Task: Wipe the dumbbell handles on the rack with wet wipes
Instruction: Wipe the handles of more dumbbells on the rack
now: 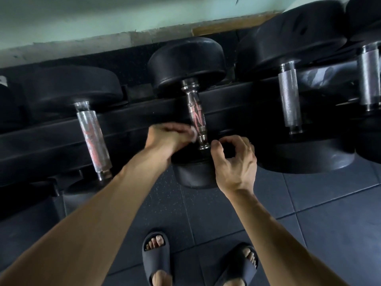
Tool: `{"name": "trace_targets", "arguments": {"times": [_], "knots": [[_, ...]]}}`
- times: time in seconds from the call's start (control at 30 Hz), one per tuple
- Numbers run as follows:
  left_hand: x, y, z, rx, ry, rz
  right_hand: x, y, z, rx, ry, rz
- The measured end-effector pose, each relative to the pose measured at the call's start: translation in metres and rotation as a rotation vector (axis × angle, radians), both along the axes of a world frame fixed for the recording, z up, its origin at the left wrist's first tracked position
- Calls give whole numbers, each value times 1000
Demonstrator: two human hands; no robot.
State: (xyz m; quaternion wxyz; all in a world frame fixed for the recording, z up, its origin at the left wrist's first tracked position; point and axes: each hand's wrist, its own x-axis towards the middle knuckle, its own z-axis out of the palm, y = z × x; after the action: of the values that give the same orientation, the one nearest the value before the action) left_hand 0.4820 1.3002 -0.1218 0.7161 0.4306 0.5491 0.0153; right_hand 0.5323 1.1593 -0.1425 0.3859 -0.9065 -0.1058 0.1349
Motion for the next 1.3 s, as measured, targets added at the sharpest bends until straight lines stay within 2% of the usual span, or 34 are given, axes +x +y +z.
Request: {"name": "trace_targets", "arguments": {"times": [0.07, 0.2, 0.27, 0.4, 0.43, 0.5, 0.63, 0.67, 0.8, 0.87, 1.03, 1.1, 1.2, 1.23, 1.3], "knots": [[-1, -5, 0, -18, -2, 23, -1, 0, 1, -1, -3, 0], [23, 13, -1, 9, -126, 288, 0, 0, -1, -3, 7, -7], [22, 12, 1, 10, -124, 244, 0, -1, -1, 2, 16, -12], [-1, -4, -2, 93, 129, -148, -1, 1, -2, 7, -3, -21], [-4, -5, -3, 112, 151, -194, -1, 1, -2, 8, -4, -21], [0, -3, -3, 125, 129, -146, -1, 0, -2, 12, -1, -23], [14, 0, 2, 87, -48, 180, 0, 0, -2, 16, 5, -19], [13, -1, 0, 106, -42, 159, 0, 0, -3, 13, 11, -20], [-2, -13, -1, 266, 115, -227, 0, 1, -2, 25, 7, -28], [-1, -15, 0, 311, 82, -209, 0, 1, -1, 26, 3, -26], [22, -2, 3, 423, -5, 58, 0, 0, -2, 27, 18, -18], [21, 1, 2, 394, 3, 19, 0, -1, -1, 27, 21, -15], [5, -11, 0, 364, 125, -247, 1, 0, -1, 39, 8, -17], [0, -16, -1, 352, 141, -280, 0, 0, -1, 38, 7, -15], [-1, -18, 0, 324, 95, -178, 0, 0, -1, 39, 4, -11]]}}
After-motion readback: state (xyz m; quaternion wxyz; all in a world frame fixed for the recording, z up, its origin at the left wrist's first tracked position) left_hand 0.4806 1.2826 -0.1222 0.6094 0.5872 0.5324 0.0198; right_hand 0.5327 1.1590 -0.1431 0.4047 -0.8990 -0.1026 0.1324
